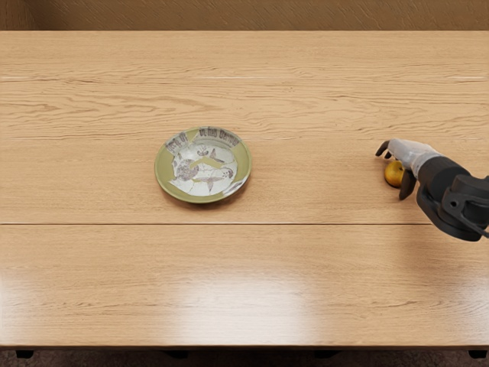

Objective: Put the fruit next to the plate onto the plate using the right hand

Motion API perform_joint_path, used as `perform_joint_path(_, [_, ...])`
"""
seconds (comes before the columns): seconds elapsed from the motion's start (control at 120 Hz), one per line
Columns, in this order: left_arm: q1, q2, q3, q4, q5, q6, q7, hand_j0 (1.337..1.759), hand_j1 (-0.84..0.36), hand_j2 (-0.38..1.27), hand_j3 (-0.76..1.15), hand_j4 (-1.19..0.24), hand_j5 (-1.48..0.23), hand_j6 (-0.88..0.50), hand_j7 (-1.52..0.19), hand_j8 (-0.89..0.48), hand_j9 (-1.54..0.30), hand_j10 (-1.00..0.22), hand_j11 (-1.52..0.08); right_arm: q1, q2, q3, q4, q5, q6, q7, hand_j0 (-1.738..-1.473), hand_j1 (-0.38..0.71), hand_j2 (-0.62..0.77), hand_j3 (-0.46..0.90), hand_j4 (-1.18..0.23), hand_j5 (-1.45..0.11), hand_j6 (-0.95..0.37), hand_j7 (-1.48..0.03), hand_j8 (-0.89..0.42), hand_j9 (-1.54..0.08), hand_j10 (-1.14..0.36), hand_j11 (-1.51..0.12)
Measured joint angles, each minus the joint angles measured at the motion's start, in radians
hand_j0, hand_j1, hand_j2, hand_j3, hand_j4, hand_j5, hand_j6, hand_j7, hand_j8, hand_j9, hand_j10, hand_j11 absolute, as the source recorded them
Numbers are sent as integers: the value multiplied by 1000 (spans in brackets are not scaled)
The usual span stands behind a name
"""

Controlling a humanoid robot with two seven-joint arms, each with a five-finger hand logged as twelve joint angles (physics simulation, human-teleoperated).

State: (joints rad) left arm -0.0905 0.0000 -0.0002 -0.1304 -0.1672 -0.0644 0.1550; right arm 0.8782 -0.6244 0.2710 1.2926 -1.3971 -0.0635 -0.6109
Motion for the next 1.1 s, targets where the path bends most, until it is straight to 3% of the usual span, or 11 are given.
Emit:
perform_joint_path(0.067, [0, 0, 0, 0, 0, 0, 0, 1658, 325, 4, 0, -21, -27, -21, -26, -21, -26, -21, -26, -4, -1, 0, 1, -3, -5, 0, -1650, 18, -142, 122, -320, -406, -320, -408, -320, -407, -318, -407])
perform_joint_path(0.125, [0, 0, 0, 0, 0, 0, 0, 1658, 325, 4, 0, -21, -27, -21, -26, -21, -26, -21, -26, -8, -4, 0, 5, -4, -16, 0, -1647, 1, -146, 76, -322, -407, -321, -409, -322, -408, -320, -408])
perform_joint_path(0.283, [0, 0, 0, 0, 0, 0, 0, 1658, 325, 4, 0, -21, -27, -21, -26, -21, -26, -21, -26, -17, -7, 1, 9, -9, -36, 0, -1636, -12, -197, 132, -344, -432, -341, -436, -343, -434, -340, -435])
perform_joint_path(0.467, [0, 0, 0, 0, 0, 0, 0, 1658, 325, 4, 0, -21, -27, -21, -27, -21, -26, -21, -26, -20, -8, 3, 10, -10, -45, 0, -1627, 20, -152, 195, -416, -524, -413, -530, -414, -527, -412, -529])
perform_joint_path(0.7, [0, 0, 0, 0, 0, 0, 0, 1658, 325, 4, 0, -21, -27, -21, -27, -21, -27, -21, -26, -21, -12, 8, 10, -9, -48, 1, -1604, 83, 17, 162, -493, -625, -488, -631, -490, -630, -487, -633])
perform_joint_path(0.85, [0, 0, 0, 0, 0, 0, 0, 1658, 325, 4, 0, -21, -26, -21, -26, -21, -26, -21, -26, -28, -13, 13, 9, -10, -49, 1, -1594, 108, -76, 404, -570, -692, -549, -716, -566, -704, -560, -707])
perform_joint_path(1.1, [0, 0, 0, 0, 0, 0, 0, 1658, 325, 4, 0, -21, -27, -21, -26, -21, -26, -21, -26, -30, -13, 17, 8, -5, -49, 1, -1594, 73, -150, 379, -640, -785, -580, -810, -586, -795, -631, -799])
